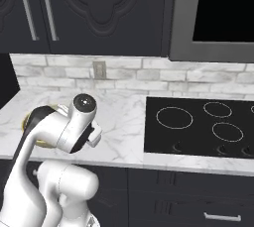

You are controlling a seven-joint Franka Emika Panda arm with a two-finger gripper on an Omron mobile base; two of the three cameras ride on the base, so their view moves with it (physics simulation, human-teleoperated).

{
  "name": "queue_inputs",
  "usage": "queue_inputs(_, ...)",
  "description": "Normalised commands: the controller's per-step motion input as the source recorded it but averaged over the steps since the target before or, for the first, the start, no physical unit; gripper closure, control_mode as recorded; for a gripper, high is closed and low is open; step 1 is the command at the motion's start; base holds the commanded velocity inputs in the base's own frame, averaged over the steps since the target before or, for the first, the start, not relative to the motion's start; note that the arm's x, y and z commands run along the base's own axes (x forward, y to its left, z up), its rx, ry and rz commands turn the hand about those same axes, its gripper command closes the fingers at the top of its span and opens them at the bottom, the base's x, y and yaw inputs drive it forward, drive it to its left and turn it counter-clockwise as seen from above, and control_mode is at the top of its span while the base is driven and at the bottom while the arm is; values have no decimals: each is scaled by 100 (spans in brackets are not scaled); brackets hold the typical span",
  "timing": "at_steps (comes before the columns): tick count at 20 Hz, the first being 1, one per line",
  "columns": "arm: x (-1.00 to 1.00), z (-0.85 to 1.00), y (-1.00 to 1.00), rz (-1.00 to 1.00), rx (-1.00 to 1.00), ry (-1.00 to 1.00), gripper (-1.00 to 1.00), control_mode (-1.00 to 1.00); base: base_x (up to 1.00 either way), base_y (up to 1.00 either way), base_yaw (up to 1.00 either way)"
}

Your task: Pick the cup and bowl from the counter and place them on the counter next to the sink.

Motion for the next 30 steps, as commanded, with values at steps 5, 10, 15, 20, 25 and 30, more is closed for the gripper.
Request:
queue_inputs(5,0,0,0,0,0,0,100,100,-95,0,0)
queue_inputs(10,0,0,0,0,0,0,100,100,-90,7,4)
queue_inputs(15,0,0,0,0,0,0,100,100,-8,34,64)
queue_inputs(20,0,0,0,0,0,0,100,100,24,2,95)
queue_inputs(25,0,0,0,0,0,0,100,100,17,0,97)
queue_inputs(30,0,0,0,0,0,0,100,100,6,0,95)
